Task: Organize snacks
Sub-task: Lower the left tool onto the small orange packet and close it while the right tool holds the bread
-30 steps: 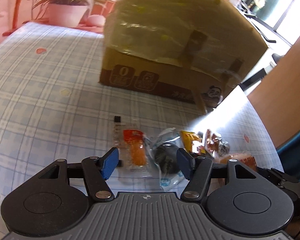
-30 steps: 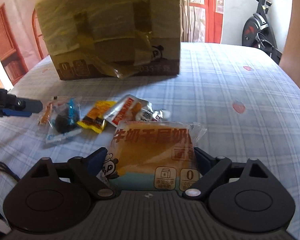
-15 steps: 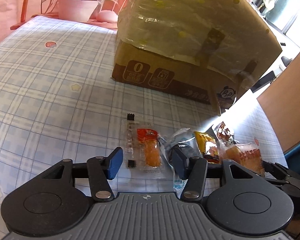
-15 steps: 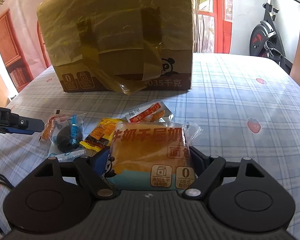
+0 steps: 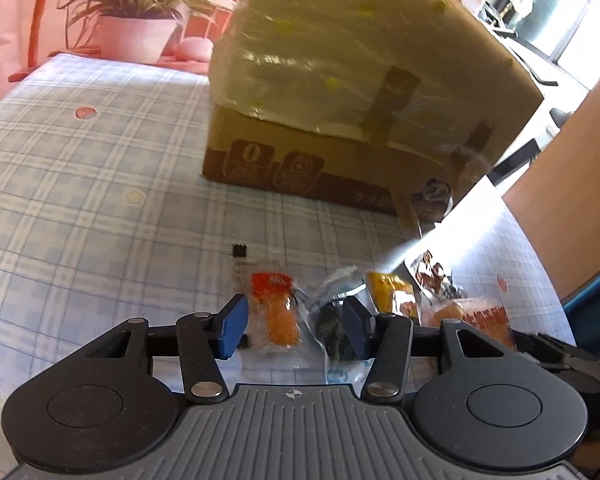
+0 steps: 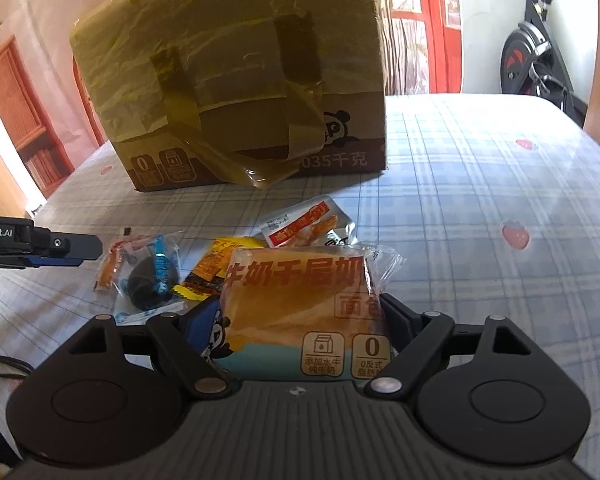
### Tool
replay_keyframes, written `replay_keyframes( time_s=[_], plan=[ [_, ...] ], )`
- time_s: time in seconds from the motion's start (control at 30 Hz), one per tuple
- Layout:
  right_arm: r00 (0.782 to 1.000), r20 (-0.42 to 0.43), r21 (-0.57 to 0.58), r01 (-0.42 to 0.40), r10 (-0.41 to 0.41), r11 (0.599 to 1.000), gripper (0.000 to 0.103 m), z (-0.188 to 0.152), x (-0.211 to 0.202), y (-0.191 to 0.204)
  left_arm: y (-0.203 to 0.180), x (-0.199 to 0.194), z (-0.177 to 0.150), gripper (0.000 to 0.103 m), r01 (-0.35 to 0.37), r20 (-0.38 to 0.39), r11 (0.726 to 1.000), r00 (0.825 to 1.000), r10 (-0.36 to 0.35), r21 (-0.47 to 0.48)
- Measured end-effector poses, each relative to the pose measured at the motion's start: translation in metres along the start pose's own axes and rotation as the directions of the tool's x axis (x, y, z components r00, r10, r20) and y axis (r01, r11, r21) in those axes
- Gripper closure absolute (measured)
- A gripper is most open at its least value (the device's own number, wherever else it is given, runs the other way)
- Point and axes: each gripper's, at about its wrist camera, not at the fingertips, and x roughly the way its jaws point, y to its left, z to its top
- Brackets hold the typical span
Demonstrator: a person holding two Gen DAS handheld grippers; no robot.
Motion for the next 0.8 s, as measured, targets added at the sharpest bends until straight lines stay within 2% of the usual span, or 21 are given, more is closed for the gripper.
replay_keyframes(
  time_s=[0.37,0.47,0.6,0.8],
  plan=[
    [1.0,-0.015,0.024,-0.017,0.017,1.0,0.014,-0.003,-0.012,-0.002,0.002,0.003,-0.004,0.049,-0.002,-0.03,1.0,1.0,0.002,-0.015],
    [1.0,-0.014,0.025,-0.017,0.018,1.0,0.014,-0.004,-0.013,-0.003,0.006,0.007,-0.003,0.049,-0.032,-0.03,0.999,0.999,0.031,-0.02],
    [1.0,-0.012,0.023,-0.015,0.015,1.0,0.013,-0.004,-0.012,-0.002,0.009,0.016,0.0,0.051,-0.106,-0.034,0.994,0.994,0.107,0.014],
    [1.0,-0.008,0.024,-0.016,0.016,1.0,0.013,-0.005,-0.011,-0.002,-0.001,0.024,0.004,0.052,-0.117,-0.022,0.99,0.993,0.119,0.079]
  ],
)
